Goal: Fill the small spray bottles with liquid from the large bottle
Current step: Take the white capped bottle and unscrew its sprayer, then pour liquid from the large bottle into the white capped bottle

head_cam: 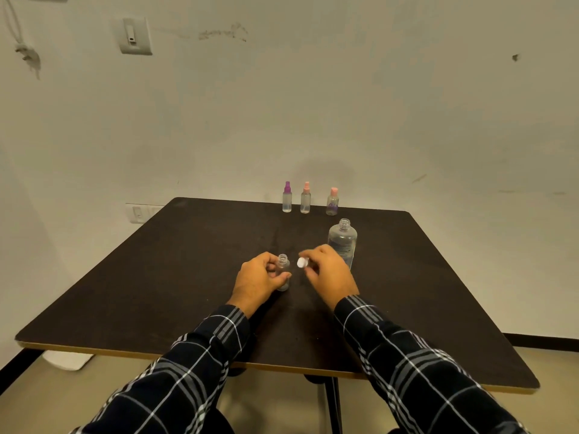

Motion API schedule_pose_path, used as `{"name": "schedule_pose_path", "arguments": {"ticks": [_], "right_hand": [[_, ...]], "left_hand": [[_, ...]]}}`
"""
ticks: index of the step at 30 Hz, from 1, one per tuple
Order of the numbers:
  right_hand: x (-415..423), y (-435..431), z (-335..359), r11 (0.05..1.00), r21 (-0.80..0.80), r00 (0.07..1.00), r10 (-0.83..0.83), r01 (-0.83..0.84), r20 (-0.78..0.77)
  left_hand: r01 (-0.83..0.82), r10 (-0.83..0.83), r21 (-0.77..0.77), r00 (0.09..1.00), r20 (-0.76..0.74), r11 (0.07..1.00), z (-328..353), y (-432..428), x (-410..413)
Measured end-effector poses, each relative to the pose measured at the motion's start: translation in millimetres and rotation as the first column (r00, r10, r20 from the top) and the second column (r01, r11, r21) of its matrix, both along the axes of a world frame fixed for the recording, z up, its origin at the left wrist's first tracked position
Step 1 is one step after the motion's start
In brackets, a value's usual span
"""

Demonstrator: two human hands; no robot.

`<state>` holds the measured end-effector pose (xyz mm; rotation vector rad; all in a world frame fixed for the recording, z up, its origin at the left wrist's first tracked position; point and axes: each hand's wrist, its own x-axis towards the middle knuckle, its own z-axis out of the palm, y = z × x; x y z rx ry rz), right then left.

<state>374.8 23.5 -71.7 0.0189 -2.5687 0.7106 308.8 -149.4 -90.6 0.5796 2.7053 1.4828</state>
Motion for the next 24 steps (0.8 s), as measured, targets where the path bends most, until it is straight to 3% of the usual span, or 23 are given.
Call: {"name": "schedule_pose_path", "arguments": {"ticks": [5, 10, 12, 13, 15, 17, 19, 20, 24], "right_hand": [[8, -5, -12, 0.976, 0.217, 0.975, -0.054, 0.007, 0.214], [6, 0, -19, 0.968, 0.247, 0.934, -0.053, -0.038, 0.354], [9, 2, -17, 0.97, 0.243, 0.94, -0.057, -0.028, 0.336], [11, 3, -15, 0.973, 0.228, 0.963, -0.078, 0.018, 0.257], [16, 4, -10, 0.973, 0.105, 0.978, -0.204, 0.206, -0.029], [18, 7, -1, 0.903, -0.171, 0.877, -0.426, 0.395, -0.221], [15, 16, 6, 0.776, -0.4, 0.793, -0.585, 0.487, -0.169], [11, 23, 7, 0.734, -0.451, 0.795, -0.601, 0.508, -0.084], [-2, 45, 0, 0.743, -0.527, 0.911, -0.345, 0.413, 0.226]], "left_hand": [[-0.001, 0.001, 0.003, 1.0, 0.007, 1.0, 0, 1, 0], [-0.003, 0.003, 0.005, 1.0, 0.009, 1.0, -1, 1, 0], [-0.005, 0.005, 0.011, 1.0, 0.008, 1.0, -2, 1, -1], [-0.004, 0.004, 0.014, 1.0, 0.01, 1.0, -3, 1, -2], [0.0, 0.0, 0.013, 1.0, 0.013, 1.0, -3, 1, -3], [0.003, -0.003, 0.017, 1.0, 0.018, 1.0, -4, 1, -4], [0.005, -0.006, 0.012, 1.0, 0.014, 1.0, -4, 1, -4], [0.007, -0.007, 0.009, 1.0, 0.013, 1.0, -4, 1, -4], [0.014, -0.014, 0.012, 1.0, 0.016, 1.0, -2, 0, -1]]}}
